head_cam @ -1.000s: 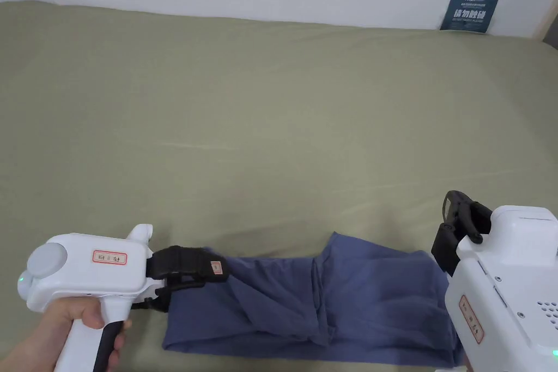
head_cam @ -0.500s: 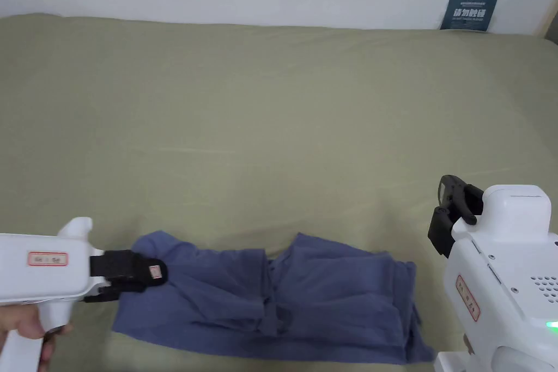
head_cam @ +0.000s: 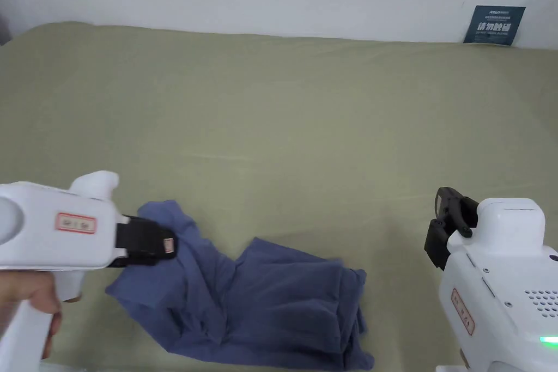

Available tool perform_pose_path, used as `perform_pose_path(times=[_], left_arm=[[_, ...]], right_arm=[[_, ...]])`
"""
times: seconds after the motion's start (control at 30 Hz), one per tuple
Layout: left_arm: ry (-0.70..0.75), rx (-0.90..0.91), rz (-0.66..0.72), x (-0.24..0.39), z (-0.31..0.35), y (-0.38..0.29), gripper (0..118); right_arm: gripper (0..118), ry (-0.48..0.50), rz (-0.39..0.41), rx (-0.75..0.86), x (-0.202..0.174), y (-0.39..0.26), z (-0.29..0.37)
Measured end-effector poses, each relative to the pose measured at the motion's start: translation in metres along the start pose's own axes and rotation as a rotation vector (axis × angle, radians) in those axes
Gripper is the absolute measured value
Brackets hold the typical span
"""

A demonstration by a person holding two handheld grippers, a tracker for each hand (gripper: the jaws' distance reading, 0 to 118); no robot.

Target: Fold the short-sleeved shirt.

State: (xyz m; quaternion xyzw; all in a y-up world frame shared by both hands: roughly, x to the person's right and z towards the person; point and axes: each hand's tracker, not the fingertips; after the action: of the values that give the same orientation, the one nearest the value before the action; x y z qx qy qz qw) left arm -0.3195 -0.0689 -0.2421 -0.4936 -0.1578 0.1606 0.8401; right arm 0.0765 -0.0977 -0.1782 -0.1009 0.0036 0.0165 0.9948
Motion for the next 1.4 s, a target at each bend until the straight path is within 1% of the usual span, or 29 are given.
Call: perform_pose_path(times=[0.13,0.23,0.37,0.4,0.47,0.5,0.53,0.57,0.6,0.63,0.73,0.77,0.8,0.83,0.87,0.9,0.93,0.97,1.0,1.07,1.17,1.23,1.3,1.37,1.4], left_arm=[[-0.004,-0.045,-0.088,0.057,-0.032,-0.001,15],[0.006,-0.078,-0.120,0.092,-0.065,-0.008,15],[0.063,-0.142,-0.163,0.127,-0.123,-0.021,15],[0.080,-0.152,-0.172,0.133,-0.138,-0.025,27],[0.080,-0.181,-0.169,0.138,-0.161,-0.032,82],[0.030,-0.189,-0.157,0.142,-0.170,-0.035,95],[0.022,-0.186,-0.145,0.144,-0.173,-0.038,95],[-0.015,-0.158,-0.129,0.144,-0.168,-0.039,118],[-0.055,-0.118,-0.116,0.142,-0.157,-0.036,118],[-0.073,-0.112,-0.103,0.139,-0.150,-0.032,112],[-0.194,-0.052,0.018,0.105,-0.120,-0.018,97],[-0.230,-0.014,0.062,0.091,-0.112,-0.019,83],[-0.265,-0.009,0.082,0.077,-0.104,-0.016,46],[-0.286,-0.012,0.103,0.064,-0.099,-0.014,5],[-0.272,-0.007,0.140,0.052,-0.099,-0.013,0],[-0.286,-0.034,0.159,0.043,-0.104,-0.017,0],[-0.313,-0.071,0.151,0.037,-0.108,-0.017,0],[-0.349,-0.074,0.166,0.033,-0.112,-0.020,0],[-0.369,-0.094,0.191,0.032,-0.118,-0.022,0],[-0.460,-0.144,0.185,0.034,-0.134,-0.034,0],[-0.553,-0.206,0.219,0.048,-0.166,-0.055,0],[-0.547,-0.239,0.249,0.053,-0.182,-0.062,0],[-0.524,-0.245,0.230,0.055,-0.200,-0.073,0],[-0.465,-0.267,0.203,0.054,-0.208,-0.076,0],[-0.477,-0.250,0.198,0.054,-0.209,-0.077,0]], right_arm=[[0,-0.014,0.009,0.003,0.008,0.001,0.003],[0,-0.031,0.002,-0.001,0.015,0.000,0.002],[0,-0.049,-0.004,-0.009,0.023,-0.002,0.003],[0,-0.056,-0.006,-0.013,0.026,-0.003,0.003],[0,-0.068,-0.007,-0.021,0.030,-0.005,0.003],[0,-0.074,-0.011,-0.027,0.033,-0.006,0.003],[0,-0.079,-0.017,-0.030,0.035,-0.007,0.003],[0,-0.084,-0.020,-0.035,0.037,-0.008,0.003],[0,-0.089,-0.020,-0.038,0.040,-0.009,0.003],[0,-0.093,-0.019,-0.039,0.041,-0.010,0.003],[0,-0.096,-0.027,-0.049,0.043,-0.011,0.003],[0,-0.097,-0.031,-0.050,0.043,-0.012,0.003],[0,-0.096,-0.034,-0.049,0.043,-0.012,0.003],[0,-0.095,-0.035,-0.052,0.043,-0.013,0.003],[0,-0.093,-0.035,-0.055,0.042,-0.013,0.003],[0,-0.091,-0.035,-0.057,0.041,-0.014,0.002],[0,-0.089,-0.035,-0.061,0.040,-0.015,0.001],[0,-0.086,-0.035,-0.063,0.039,-0.015,0.000],[0,-0.086,-0.036,-0.065,0.038,-0.016,0.000],[0,-0.083,-0.036,-0.072,0.036,-0.017,-0.001],[0,-0.076,-0.032,-0.086,0.034,-0.019,-0.001],[0,-0.080,-0.027,-0.090,0.034,-0.021,0.000],[0,-0.078,-0.031,-0.100,0.036,-0.023,0.000],[0,-0.083,-0.031,-0.108,0.037,-0.026,0.000],[0,-0.083,-0.030,-0.116,0.038,-0.028,0.000]])
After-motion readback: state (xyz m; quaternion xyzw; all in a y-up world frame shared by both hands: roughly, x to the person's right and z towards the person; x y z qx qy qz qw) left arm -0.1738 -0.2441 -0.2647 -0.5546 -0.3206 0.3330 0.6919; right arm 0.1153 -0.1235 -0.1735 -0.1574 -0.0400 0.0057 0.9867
